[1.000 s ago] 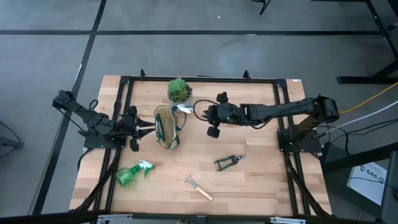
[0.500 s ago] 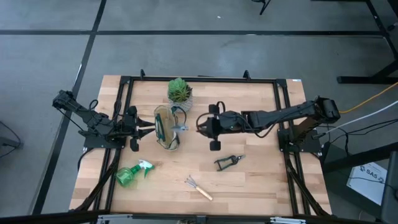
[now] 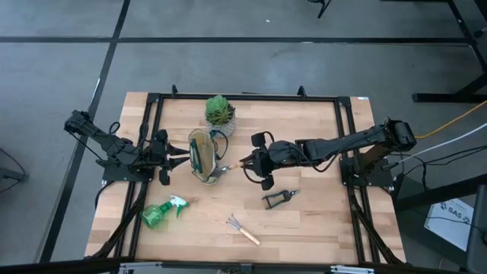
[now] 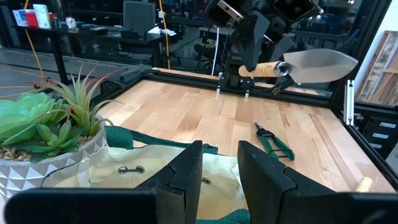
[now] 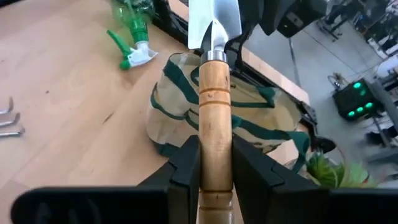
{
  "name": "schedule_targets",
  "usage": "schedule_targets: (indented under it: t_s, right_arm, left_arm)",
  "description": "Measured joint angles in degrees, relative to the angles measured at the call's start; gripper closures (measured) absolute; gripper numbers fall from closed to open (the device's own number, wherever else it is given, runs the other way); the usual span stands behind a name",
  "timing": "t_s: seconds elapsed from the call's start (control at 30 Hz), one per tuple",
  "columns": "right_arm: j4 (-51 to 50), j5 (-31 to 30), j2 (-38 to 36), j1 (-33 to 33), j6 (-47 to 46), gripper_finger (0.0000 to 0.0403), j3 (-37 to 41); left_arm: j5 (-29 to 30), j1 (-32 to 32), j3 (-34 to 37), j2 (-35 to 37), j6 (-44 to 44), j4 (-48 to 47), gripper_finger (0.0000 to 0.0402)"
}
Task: Pick & Place Garden tools in Gardening bag
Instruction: Put the trowel into the gardening bag
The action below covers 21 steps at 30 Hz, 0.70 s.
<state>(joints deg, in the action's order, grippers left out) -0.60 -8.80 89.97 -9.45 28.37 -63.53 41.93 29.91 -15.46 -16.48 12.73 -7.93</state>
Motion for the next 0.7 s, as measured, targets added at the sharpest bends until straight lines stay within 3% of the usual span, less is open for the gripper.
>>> schedule_targets:
  t_s: [0.07,0.2,0.4,0.57,0.7]
  right_arm:
    - [1.19,-0.33,0.02,0.15,-1.41,0.0326,0.00]
    - [6.65,-2.29,0.02,0.90,-13.19,0.0326,0.00]
    - [16.86,9.88,0.95,2.95,-27.62,0.0326,-0.04]
    - [24.26,15.38,4.24,3.78,-28.37,0.0326,-0.02]
    - [22.51,9.19,6.33,3.89,-22.17,0.0326,-0.66]
  left_arm:
    - [0.00,0.00,0.00,-0.01,0.00,0.00,0.0304]
    - [0.00,-0.02,0.00,-0.01,0.00,0.01,0.0304]
    - [0.00,-0.02,0.00,-0.01,0.00,0.01,0.0304]
    - [0.01,-0.01,0.00,-0.01,0.00,0.00,0.0304]
    - [0.00,0.00,0.00,0.00,0.00,0.01,0.0304]
